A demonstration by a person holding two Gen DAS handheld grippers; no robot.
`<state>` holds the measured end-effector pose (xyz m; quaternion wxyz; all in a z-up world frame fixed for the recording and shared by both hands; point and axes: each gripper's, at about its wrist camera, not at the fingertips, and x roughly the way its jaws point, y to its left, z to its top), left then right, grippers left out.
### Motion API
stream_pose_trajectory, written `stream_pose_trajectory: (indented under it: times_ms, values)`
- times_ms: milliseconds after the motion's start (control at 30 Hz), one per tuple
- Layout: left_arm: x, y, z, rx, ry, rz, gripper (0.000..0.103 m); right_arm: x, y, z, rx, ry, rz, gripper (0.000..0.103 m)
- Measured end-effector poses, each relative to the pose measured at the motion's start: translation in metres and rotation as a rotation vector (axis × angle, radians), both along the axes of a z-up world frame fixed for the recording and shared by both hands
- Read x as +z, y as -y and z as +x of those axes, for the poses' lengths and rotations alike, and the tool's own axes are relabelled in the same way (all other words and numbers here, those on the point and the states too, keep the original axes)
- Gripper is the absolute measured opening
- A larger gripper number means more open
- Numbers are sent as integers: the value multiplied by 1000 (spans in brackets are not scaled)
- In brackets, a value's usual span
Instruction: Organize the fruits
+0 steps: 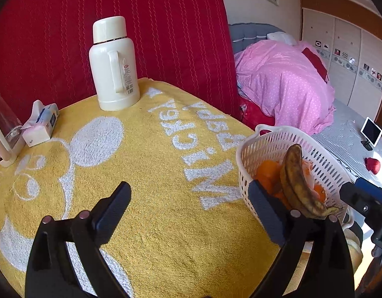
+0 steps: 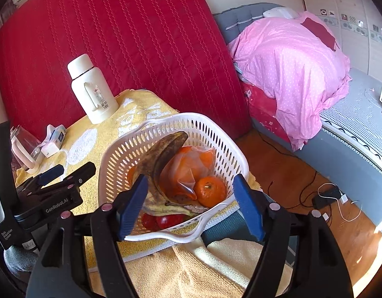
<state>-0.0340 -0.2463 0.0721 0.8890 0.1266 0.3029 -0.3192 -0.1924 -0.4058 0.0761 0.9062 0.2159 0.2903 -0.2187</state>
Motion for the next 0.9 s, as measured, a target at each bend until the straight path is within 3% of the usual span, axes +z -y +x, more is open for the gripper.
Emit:
stream_pose_trajectory:
  times_ms: [133, 467, 767, 900]
  values:
    - [4, -6, -8, 12, 41, 6, 96, 4, -6, -2, -1, -2, -11, 88]
    - [21, -21, -23, 12, 116, -22, 98, 11, -26, -1, 13, -31, -54, 91]
    - [25, -29, -29, 11, 144, -23, 98, 15, -52, 4, 28, -70, -182, 94]
    - [27, -32, -31, 18, 158, -21, 98, 14, -58, 6, 38, -78, -194, 94]
